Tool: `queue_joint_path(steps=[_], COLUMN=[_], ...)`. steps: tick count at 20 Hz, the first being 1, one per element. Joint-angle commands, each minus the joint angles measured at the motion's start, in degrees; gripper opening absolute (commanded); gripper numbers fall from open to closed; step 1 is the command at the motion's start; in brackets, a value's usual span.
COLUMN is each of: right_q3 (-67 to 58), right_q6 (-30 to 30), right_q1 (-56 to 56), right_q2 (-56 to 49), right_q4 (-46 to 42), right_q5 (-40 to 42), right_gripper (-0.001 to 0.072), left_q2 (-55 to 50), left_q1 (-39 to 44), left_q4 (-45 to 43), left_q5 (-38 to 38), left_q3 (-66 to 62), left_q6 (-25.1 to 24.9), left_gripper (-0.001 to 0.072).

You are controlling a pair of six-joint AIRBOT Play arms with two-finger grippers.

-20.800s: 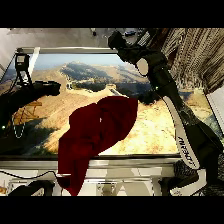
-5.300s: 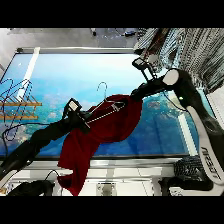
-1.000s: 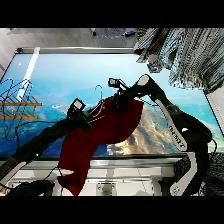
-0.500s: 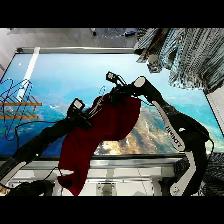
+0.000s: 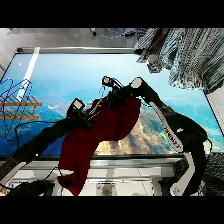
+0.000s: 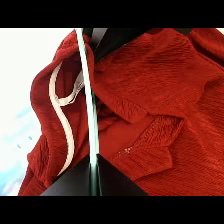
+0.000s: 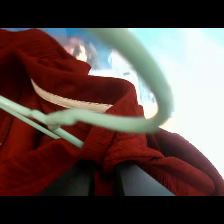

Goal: Fold the clothes and pants, and hang the long-sleeved shirts on hangers.

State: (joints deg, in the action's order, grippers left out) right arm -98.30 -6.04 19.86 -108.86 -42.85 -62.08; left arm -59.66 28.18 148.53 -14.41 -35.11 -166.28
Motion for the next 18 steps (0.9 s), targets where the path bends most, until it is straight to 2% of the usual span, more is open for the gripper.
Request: queue_joint_path(steps=[1,5,9,10,11,12,14,16,18], right_q3=[-0.04,-0.33,-0.33,-0.33,-0.33,-0.33,-0.33,-0.33,-0.33], right_q6=[-2.25,-5.77,-9.49,-11.65,-14.16,-16.35,-21.24,-24.61,-26.86], right_q1=[-0.46,-1.29,-1.31,-1.29,-1.31,-1.31,-1.31,-1.31,-1.31], right_q2=[0.28,2.16,6.45,7.54,8.39,9.01,10.29,11.78,13.53], right_q4=[0.39,-0.98,-3.50,-5.97,-8.48,-10.56,-14.23,-17.11,-20.02], right_q5=[-3.23,-7.69,-6.51,-5.60,-5.20,-5.27,-5.64,-5.18,-4.20], right_gripper=[0.0034,0.0033,0.0032,0.0032,0.0032,0.0032,0.0033,0.0033,0.0033], left_q2=[0.02,1.51,10.97,14.88,18.80,22.08,27.67,30.75,31.10], left_q1=[0.04,0.04,0.02,-0.09,-0.13,-0.33,-1.97,-5.57,-11.43], left_q4=[0.02,0.04,0.02,0.00,-0.02,-0.20,-1.16,-5.88,-12.87], left_q5=[0.09,0.09,0.11,0.17,0.79,1.20,1.38,0.79,-4.90], left_q3=[-0.02,-0.92,-2.27,-2.25,-2.25,-2.23,-1.99,-1.68,0.00], left_q6=[-0.04,0.59,2.27,4.28,6.75,8.85,11.85,19.69,28.85], left_gripper=[0.0021,0.0024,0.0038,0.0184,0.0382,0.0462,0.0475,0.0475,0.0475])
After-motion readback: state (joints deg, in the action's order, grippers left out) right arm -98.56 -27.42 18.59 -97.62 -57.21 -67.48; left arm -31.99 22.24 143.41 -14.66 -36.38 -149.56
